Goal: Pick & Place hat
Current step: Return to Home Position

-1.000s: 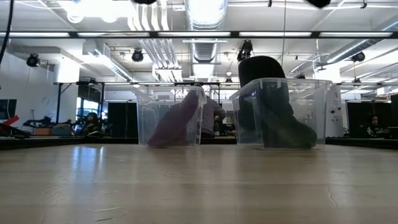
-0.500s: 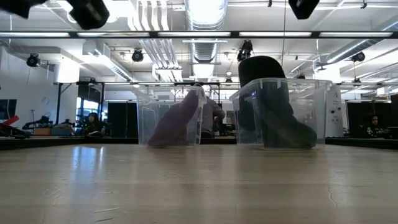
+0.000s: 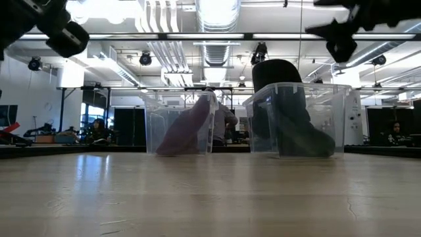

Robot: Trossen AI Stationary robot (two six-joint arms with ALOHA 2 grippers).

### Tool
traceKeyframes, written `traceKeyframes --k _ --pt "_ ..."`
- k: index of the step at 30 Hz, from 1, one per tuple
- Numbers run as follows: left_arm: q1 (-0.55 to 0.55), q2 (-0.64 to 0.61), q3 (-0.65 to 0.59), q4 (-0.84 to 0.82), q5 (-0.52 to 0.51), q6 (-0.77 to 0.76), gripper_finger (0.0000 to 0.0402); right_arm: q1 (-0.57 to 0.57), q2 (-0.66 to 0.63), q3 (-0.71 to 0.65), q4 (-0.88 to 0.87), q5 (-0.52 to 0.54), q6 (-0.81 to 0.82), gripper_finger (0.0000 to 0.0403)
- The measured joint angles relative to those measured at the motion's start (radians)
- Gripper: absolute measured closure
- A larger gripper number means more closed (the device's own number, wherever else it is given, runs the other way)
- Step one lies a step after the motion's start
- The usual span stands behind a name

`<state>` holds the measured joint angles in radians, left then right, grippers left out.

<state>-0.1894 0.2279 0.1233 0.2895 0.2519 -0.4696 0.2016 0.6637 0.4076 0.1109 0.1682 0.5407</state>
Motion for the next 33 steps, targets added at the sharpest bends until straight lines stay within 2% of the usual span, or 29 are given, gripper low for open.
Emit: traceKeyframes --k 7,12,20,24,26,30,33 --pt "0.001 -0.122 -0.099 0.0 -0.162 0.022 0.0246 0.0 -0.041 -0.15 0.0 0.018 0.009 0.0184" --pt "0.005 -0.164 -0.114 -0.054 -0.171 0.023 0.0246 0.001 -0.033 -0.24 0.001 0.014 0.006 0.0183" --pt "0.005 -0.163 -0.115 -0.071 -0.173 0.022 0.0246 0.001 -0.013 -0.363 -0.005 0.015 0.007 0.0183" --pt "0.005 -0.163 -0.115 -0.095 -0.158 -0.038 0.0245 0.0 -0.013 -0.399 -0.051 0.015 0.01 0.0183" --pt "0.005 -0.165 -0.115 -0.14 -0.15 0.037 0.0245 0.0 -0.011 -0.399 -0.074 0.014 0.009 0.0183" --pt "0.007 -0.181 -0.116 -0.168 -0.186 0.33 0.0245 0.001 -0.007 -0.399 -0.074 0.014 0.01 0.0183" --pt "0.055 -0.221 -0.116 -0.186 -0.183 0.464 0.0245 0.0 -0.007 -0.399 -0.074 0.015 0.01 0.0183"
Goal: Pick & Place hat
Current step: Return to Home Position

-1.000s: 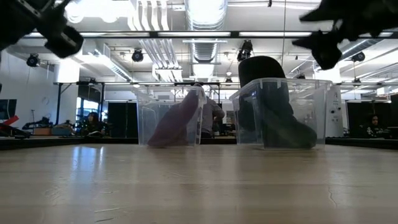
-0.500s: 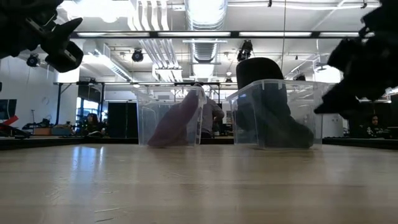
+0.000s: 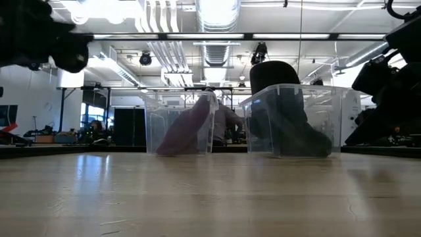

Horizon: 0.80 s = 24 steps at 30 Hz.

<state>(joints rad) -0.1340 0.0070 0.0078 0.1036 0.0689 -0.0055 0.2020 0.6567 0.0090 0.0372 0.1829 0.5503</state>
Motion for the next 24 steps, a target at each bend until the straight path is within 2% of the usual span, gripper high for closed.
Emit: traceKeyframes --k 7,18,24 --pt "0.144 -0.007 0.0 -0.068 0.079 -0.007 0.0245 0.0 0.0 0.0 0.001 0.0 0.0 0.0183" --pt "0.143 0.011 0.001 -0.07 0.071 -0.106 0.0245 0.0 -0.001 0.0 0.0 0.0 0.0 0.0183" --pt "0.144 0.016 0.002 -0.07 0.07 -0.11 0.0245 0.0 -0.001 0.0 0.0 0.0 0.0 0.0183"
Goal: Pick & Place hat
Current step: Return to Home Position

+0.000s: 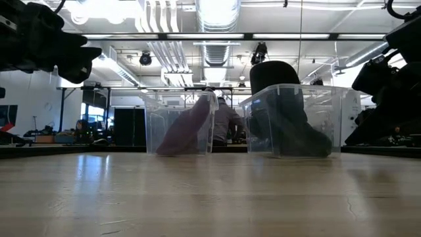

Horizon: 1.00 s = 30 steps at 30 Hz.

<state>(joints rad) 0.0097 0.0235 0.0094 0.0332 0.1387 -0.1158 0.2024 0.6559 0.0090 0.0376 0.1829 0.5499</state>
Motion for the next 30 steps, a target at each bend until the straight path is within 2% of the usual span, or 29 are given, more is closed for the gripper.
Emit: traceKeyframes --k 17,20,25,30 --pt "0.0 0.0 0.001 -0.001 -0.002 -0.001 0.0245 0.0 0.0 0.0 0.0 0.0 -0.003 0.0183" --pt "0.0 0.0 0.001 -0.001 -0.002 -0.001 0.0245 0.0 -0.009 0.0 -0.001 -0.001 -0.057 0.0183" --pt "0.0 0.0 0.001 -0.001 -0.002 -0.001 0.0245 -0.01 -0.164 0.0 0.021 -0.001 -0.01 0.0183" --pt "0.0 0.0 0.001 -0.001 -0.002 -0.001 0.0245 -0.019 -0.381 0.002 0.131 -0.033 -0.18 0.0183"
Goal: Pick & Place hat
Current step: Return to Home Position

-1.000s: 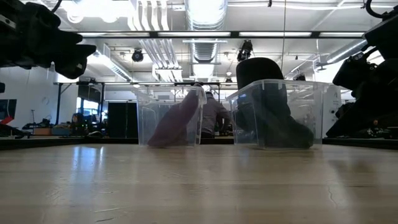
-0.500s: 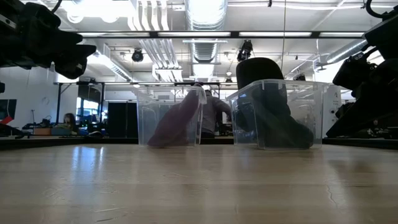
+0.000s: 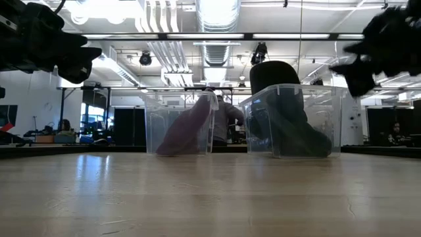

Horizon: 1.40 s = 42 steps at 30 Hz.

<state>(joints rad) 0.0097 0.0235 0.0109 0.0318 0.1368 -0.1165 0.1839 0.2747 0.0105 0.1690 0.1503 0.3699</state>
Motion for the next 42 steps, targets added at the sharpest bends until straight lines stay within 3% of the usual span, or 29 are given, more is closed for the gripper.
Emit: traceKeyframes --k 9,16,42 --pt "0.0 0.0 0.0 0.0 0.0 0.0 0.0245 -0.052 -0.195 0.0 0.027 -0.223 -0.299 0.0183" --pt "0.0 0.0 0.0 0.0 0.0 0.0 0.0245 -0.11 -0.262 0.0 -0.151 -0.223 -0.314 0.0183" --pt "0.0 0.0 0.001 0.0 0.0 0.0 0.0245 -0.119 -0.253 -0.001 -0.153 -0.197 -0.344 0.0183"
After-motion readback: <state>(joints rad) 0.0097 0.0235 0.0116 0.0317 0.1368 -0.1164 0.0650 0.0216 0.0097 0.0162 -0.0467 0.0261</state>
